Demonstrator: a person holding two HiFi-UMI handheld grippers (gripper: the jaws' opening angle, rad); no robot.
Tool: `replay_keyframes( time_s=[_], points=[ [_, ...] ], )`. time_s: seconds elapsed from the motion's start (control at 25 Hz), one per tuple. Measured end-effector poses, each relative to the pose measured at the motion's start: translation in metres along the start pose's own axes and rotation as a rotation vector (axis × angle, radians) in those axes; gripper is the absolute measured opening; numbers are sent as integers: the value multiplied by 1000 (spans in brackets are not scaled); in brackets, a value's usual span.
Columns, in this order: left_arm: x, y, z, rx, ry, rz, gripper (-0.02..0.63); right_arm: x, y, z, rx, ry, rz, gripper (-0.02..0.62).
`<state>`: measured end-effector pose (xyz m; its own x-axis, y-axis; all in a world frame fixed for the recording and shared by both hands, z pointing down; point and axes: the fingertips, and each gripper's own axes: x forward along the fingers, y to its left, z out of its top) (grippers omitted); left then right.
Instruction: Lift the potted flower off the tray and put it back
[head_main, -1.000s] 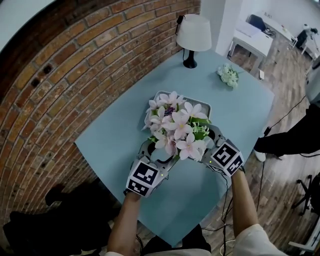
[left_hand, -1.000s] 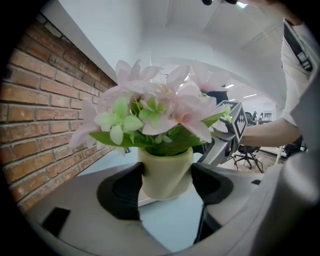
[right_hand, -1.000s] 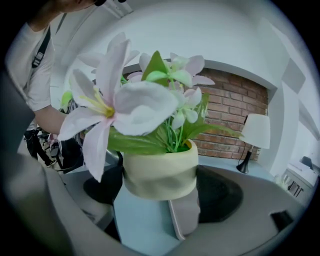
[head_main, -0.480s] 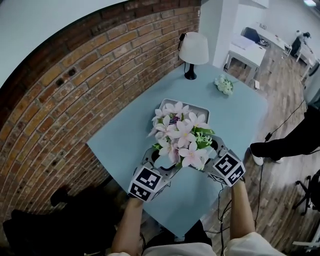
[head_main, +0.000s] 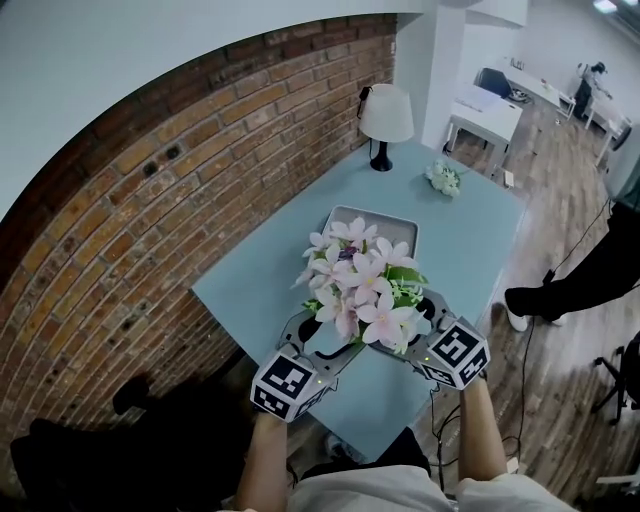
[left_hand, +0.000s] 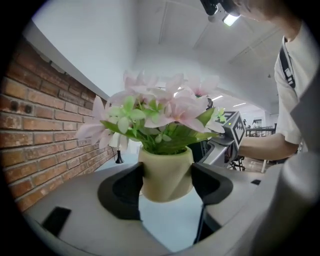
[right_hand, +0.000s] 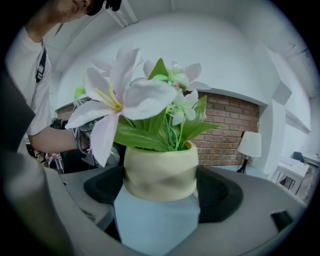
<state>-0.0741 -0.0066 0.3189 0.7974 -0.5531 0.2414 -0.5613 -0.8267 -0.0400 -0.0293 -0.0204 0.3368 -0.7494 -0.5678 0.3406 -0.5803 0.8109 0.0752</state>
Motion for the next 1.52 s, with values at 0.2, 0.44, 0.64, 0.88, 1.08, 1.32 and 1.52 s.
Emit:
replay_keyframes(
  time_s=[0.2, 0.44, 0.64, 0.88, 1.08, 1.32, 1.52],
  points=[
    [-26, -22, -2, -1, -18, -26, 336, -15, 32, 3, -8, 1, -32, 465],
    [-50, -42, 13, -4, -54, -42, 336, -36, 56, 17, 1, -28, -41, 465],
    [-59, -56, 15, 5, -71, -50, 336, -48, 68, 20, -22, -32, -56, 465],
    [-61, -65, 20, 0, -80, -70, 337, -59, 72, 23, -21, -46, -66, 466],
    [-60, -66, 22, 9, -79, -72, 337, -61, 72, 22, -16, -51, -76, 466],
    [-52, -70, 19, 4, -74, -73, 337, -64, 67, 16, -13, -53, -79, 466],
    [-39, -71, 14, -6, -57, -80, 337, -66, 57, 6, 7, -49, -80, 465]
  ],
)
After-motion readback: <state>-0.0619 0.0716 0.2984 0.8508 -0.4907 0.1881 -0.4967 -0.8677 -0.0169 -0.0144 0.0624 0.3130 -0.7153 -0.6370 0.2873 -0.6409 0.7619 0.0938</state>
